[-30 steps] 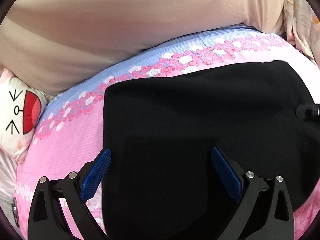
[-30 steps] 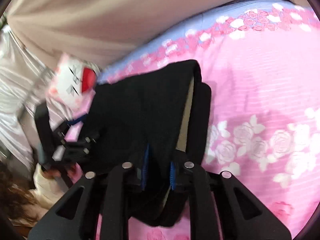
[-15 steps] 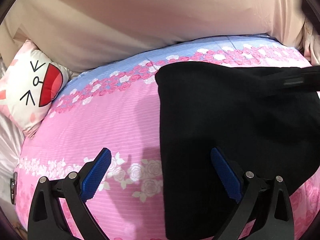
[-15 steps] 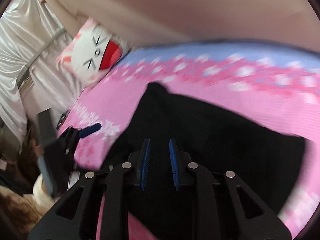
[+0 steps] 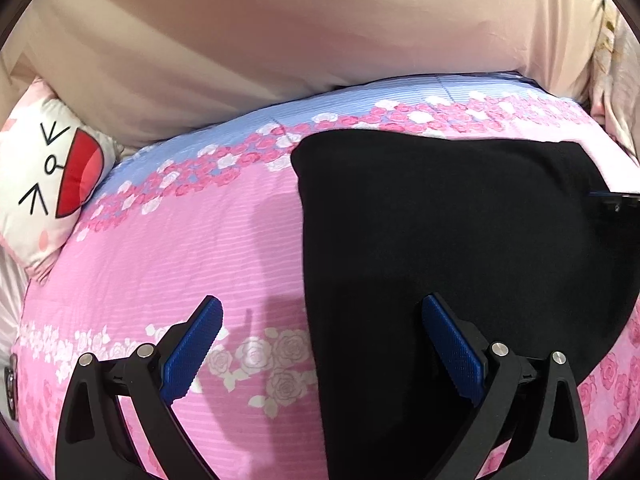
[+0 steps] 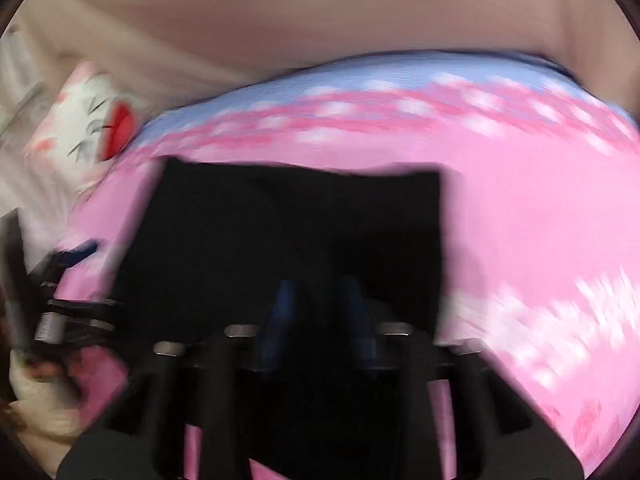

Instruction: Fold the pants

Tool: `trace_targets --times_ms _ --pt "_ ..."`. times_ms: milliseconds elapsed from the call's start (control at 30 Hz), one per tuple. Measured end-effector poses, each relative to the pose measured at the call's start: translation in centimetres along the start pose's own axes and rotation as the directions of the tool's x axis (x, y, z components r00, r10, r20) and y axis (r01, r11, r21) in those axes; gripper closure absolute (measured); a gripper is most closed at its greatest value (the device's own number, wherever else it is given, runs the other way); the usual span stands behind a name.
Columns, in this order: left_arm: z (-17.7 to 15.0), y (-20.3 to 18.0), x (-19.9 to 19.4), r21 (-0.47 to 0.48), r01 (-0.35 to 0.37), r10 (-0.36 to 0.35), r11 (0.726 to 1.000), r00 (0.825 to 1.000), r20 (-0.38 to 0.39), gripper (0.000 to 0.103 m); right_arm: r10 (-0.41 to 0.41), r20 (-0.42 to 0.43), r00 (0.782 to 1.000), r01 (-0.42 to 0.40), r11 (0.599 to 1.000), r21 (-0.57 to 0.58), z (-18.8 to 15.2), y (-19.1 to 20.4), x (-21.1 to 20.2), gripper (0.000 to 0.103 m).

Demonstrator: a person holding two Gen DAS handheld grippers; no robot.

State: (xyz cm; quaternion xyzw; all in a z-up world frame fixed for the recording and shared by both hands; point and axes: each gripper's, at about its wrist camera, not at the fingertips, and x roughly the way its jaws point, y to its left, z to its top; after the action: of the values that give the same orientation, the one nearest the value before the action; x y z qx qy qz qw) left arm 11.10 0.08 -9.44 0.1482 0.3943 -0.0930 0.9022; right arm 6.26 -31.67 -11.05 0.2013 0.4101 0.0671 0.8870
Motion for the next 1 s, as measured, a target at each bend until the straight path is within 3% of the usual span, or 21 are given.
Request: trace_targets --times_ms 33,100,167,200,267,300,333,400,467,567,667,733,767,833,900,1000 --pt "0.1 -0.2 -0.3 0.006 -0.014 0.014 1.000 1.000 0.001 0.005 -0.044 0.051 0.998 0.042 0.998 0.047 -0.3 -0.6 -1.8 0.095" --pt "0.1 -0.3 -1.0 0.011 -0.015 0.014 1.000 1.000 0.013 0.005 -0.068 0.106 0.992 0.071 0.997 -0.025 -1.1 1.0 -4.2 0.094" --pt "0.2 -0.8 -1.6 0.011 -0.002 0.001 1.000 1.000 0.022 0.005 0.017 0.041 0.999 -0.011 0.990 -0.143 -2.5 4.2 -4.4 0.094" --pt "0.1 -1.1 -1.7 0.014 0.000 0.000 1.000 1.000 0.024 0.005 0.013 0.017 1.000 -0.010 0.982 -0.190 -3.4 5.2 -4.1 0.095" --pt "-0.1 -1.9 -1.3 0.037 -0.012 0.011 0.999 1.000 0.014 0.005 -0.097 -0.018 0.995 0.088 0.956 -0.278 -5.0 5.4 -2.2 0.097" --pt "-0.3 -2.1 -1.1 0.046 -0.027 0.027 0.999 1.000 0.011 0.005 -0.114 -0.026 0.993 0.103 0.957 -0.270 -5.6 4.1 -1.5 0.102" --pt "-0.5 -2.3 -0.8 0.055 -0.033 0.033 0.998 0.999 0.012 0.005 -0.029 -0.019 0.999 0.025 0.980 -0.199 -5.8 2.4 -2.0 0.103" --pt "-0.7 -2.2 -0.6 0.044 -0.033 0.033 0.998 0.999 -0.003 0.005 0.001 -0.003 1.000 -0.001 0.993 -0.117 -5.6 1.4 -4.1 0.101" --pt "-0.5 -2.1 -1.5 0.033 -0.038 0.038 0.999 0.999 0.003 0.005 -0.026 0.061 0.998 0.036 0.985 -0.171 -5.4 2.9 -6.2 0.094" --pt "0.1 -3.0 -2.1 0.048 -0.035 0.034 0.998 0.999 0.026 0.005 0.030 0.052 0.998 -0.017 0.974 -0.224 -5.8 5.0 -6.1 0.094" --pt "0.3 -4.3 -1.7 0.071 -0.053 0.052 0.996 0.999 0.015 0.005 -0.088 -0.019 0.996 0.082 0.969 -0.233 -6.8 3.4 -2.6 0.097" --pt "0.2 -4.7 -1.5 0.072 -0.050 0.050 0.996 0.999 0.005 0.005 -0.003 -0.002 1.000 0.002 0.988 -0.156 -7.2 1.6 -2.4 0.098" --pt "0.1 -4.7 -1.4 0.067 -0.054 0.054 0.996 0.999 0.001 0.005 0.002 -0.005 1.000 -0.003 0.990 -0.139 -7.0 1.5 -2.6 0.098" --pt "0.1 -4.5 -1.4 0.053 -0.056 0.056 0.997 0.998 -0.006 0.005 -0.035 0.030 0.999 0.040 0.988 -0.147 -6.6 3.0 -4.1 0.092" --pt "0.2 -4.5 -1.5 0.045 -0.056 0.056 0.997 0.998 -0.006 0.005 -0.052 0.079 0.996 0.068 0.976 -0.206 -6.1 5.0 -5.1 0.092" --pt "0.1 -4.7 -1.5 0.046 -0.063 0.063 0.997 0.998 -0.009 0.005 -0.084 0.025 0.996 0.087 0.964 -0.253 -6.6 4.7 -3.2 0.092"
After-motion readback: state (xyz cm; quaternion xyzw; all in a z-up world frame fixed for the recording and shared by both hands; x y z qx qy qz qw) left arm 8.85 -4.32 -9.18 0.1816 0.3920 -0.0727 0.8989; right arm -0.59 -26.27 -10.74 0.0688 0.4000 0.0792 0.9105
